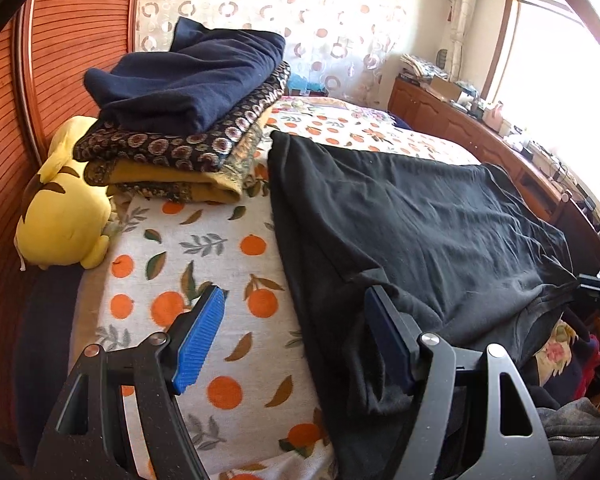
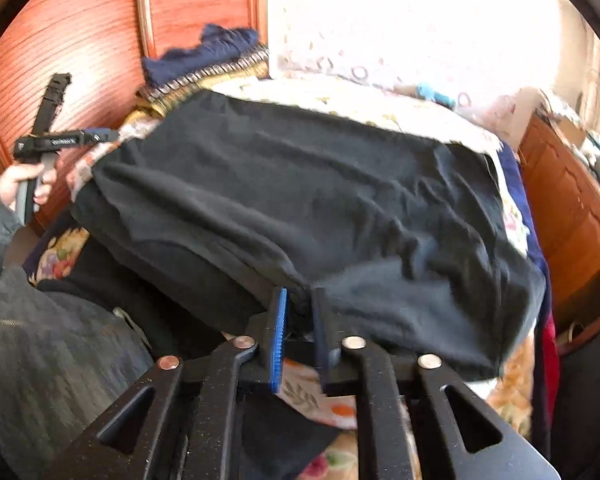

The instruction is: Fold small clothes

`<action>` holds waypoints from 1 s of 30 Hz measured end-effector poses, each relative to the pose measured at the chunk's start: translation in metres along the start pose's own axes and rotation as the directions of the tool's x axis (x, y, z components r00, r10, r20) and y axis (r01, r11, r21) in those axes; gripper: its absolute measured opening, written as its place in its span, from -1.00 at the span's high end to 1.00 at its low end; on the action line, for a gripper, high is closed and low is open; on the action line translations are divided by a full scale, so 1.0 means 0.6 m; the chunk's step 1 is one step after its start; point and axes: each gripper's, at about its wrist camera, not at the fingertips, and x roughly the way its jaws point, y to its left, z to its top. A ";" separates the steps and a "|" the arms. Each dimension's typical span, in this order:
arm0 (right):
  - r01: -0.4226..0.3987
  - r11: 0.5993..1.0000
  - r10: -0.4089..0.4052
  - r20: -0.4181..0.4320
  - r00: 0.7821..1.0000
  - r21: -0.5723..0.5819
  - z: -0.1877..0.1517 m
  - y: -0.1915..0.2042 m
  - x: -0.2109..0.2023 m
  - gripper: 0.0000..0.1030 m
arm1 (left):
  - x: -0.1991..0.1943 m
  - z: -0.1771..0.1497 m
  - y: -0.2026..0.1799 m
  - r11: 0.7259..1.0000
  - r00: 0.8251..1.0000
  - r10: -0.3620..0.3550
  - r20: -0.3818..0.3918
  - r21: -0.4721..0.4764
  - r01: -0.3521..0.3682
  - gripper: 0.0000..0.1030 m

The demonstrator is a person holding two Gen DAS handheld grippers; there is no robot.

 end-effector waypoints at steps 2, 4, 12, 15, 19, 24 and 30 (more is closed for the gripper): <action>-0.020 0.999 0.020 0.027 0.999 -0.026 0.018 0.018 -0.002 0.50 | -0.008 -0.003 0.008 1.000 1.000 0.011 0.004 -0.005 -0.011 -0.42; -0.068 0.996 0.071 0.066 0.995 -0.055 0.041 0.046 0.003 0.26 | -0.015 -0.006 0.017 1.000 1.000 0.020 0.005 -0.012 -0.020 -0.43; -0.295 0.923 0.322 0.073 0.944 -0.248 0.129 0.210 0.098 0.07 | -0.053 -0.017 0.071 0.995 0.997 0.070 0.030 -0.069 -0.068 -0.43; -0.361 0.876 0.390 0.031 0.920 -0.319 0.146 0.278 0.146 0.07 | -0.061 -0.022 0.089 0.992 0.996 0.086 0.033 -0.091 -0.082 -0.43; -0.393 0.839 0.415 -0.024 0.909 -0.377 0.157 0.342 0.200 0.07 | -0.070 -0.030 0.109 0.990 0.995 0.096 0.036 -0.110 -0.092 -0.43; -0.352 0.818 0.361 -0.071 0.930 -0.455 0.148 0.384 0.245 0.07 | -0.077 -0.038 0.126 0.988 0.994 0.109 0.031 -0.117 -0.105 -0.43; -0.360 0.800 0.371 -0.075 0.926 -0.480 0.147 0.390 0.244 0.82 | -0.076 -0.041 0.135 0.986 0.994 0.108 0.031 -0.134 -0.103 -0.43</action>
